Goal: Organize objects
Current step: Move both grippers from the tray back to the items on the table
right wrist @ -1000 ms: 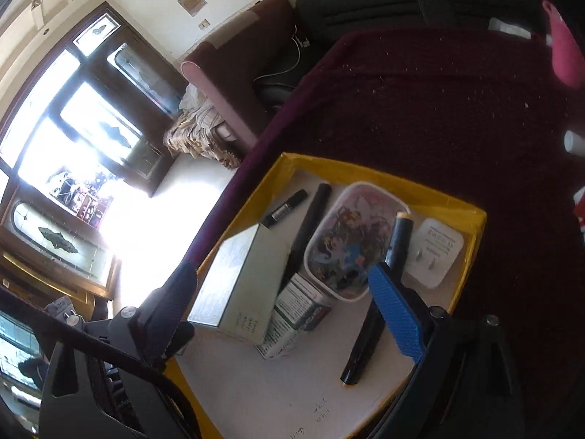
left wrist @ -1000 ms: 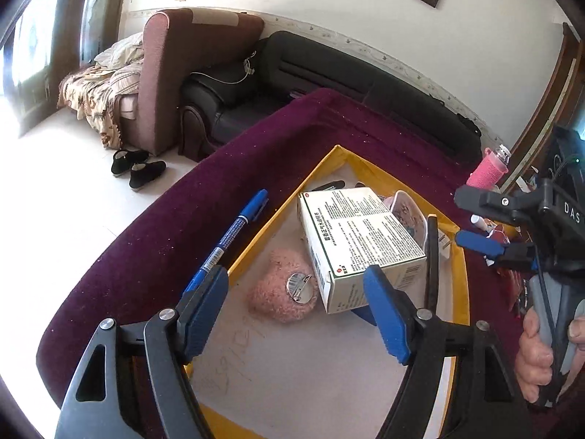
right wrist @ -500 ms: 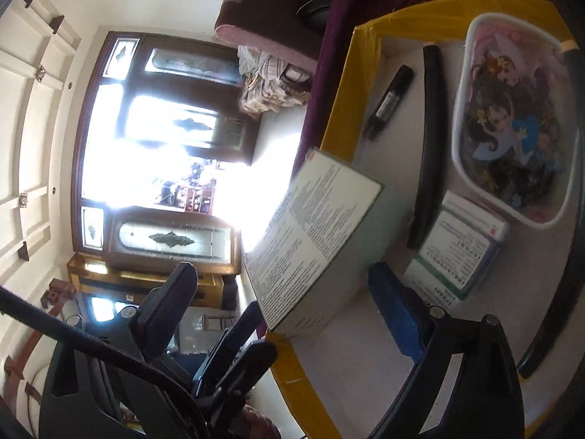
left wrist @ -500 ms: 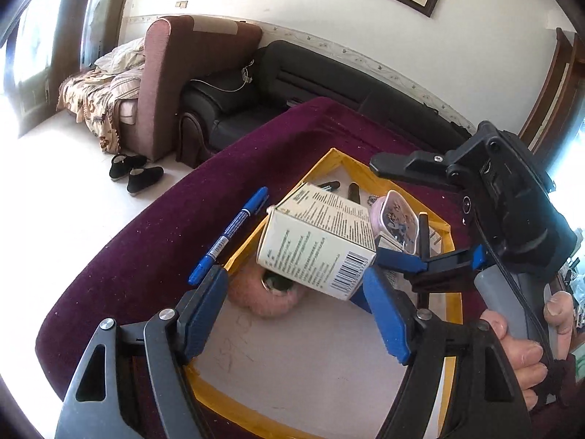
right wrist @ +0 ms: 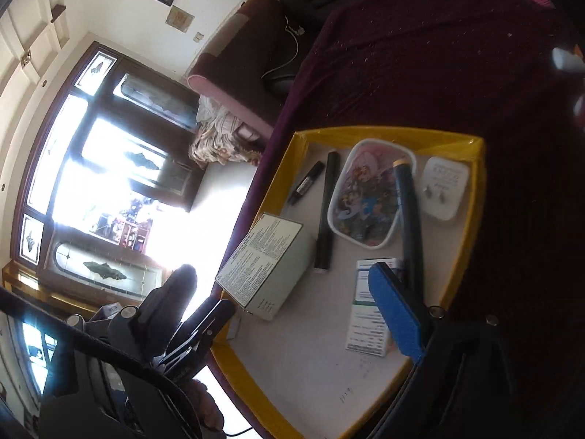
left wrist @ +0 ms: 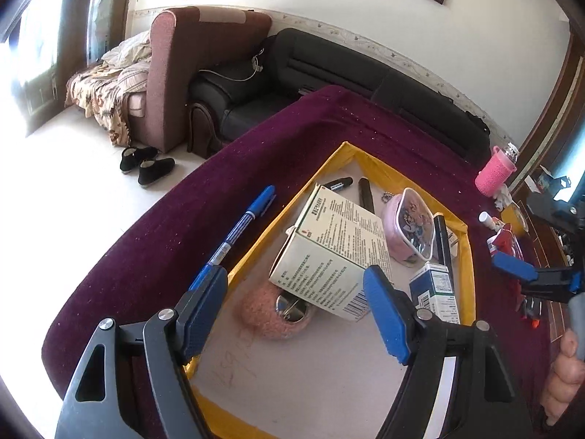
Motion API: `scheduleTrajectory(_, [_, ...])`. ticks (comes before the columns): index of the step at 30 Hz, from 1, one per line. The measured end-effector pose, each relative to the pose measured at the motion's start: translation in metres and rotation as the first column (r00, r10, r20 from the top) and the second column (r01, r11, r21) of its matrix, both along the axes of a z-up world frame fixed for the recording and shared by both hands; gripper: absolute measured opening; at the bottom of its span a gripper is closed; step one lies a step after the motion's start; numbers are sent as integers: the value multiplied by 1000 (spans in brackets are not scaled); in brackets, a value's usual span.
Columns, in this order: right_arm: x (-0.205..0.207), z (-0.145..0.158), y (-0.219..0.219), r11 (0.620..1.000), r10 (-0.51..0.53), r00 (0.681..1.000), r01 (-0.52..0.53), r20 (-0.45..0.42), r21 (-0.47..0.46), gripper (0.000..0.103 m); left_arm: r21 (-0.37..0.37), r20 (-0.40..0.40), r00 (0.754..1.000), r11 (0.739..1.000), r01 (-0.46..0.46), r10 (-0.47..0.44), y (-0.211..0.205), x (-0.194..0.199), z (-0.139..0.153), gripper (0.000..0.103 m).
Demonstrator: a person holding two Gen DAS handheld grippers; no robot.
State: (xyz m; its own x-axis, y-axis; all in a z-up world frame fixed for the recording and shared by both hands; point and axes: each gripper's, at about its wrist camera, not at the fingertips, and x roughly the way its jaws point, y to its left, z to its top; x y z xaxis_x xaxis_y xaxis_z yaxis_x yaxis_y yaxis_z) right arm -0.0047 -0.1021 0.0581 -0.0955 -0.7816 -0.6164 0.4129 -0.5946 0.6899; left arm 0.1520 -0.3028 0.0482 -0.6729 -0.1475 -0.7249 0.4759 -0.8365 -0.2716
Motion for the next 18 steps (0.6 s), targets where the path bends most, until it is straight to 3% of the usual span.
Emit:
scheduleTrajectory(4, [-1, 11, 42, 997, -71, 997, 71, -22, -4, 96, 76, 11, 994, 991, 106, -107, 17, -28, -6, 71])
scheduleTrajectory(10, [-13, 9, 120, 979, -196, 978, 199, -68, 42, 96, -11, 70, 988, 991, 136, -135, 35, -50, -11, 71])
scheduleTrajectory(13, [-31, 12, 173, 946, -302, 946, 312, -115, 86, 96, -51, 34, 992, 991, 121, -119, 35, -38, 6, 71])
scheduleTrajectory(18, [-70, 12, 252, 841, -441, 868, 488, -227, 232, 95, -135, -77, 994, 989, 62, -73, 40, -6, 39, 72])
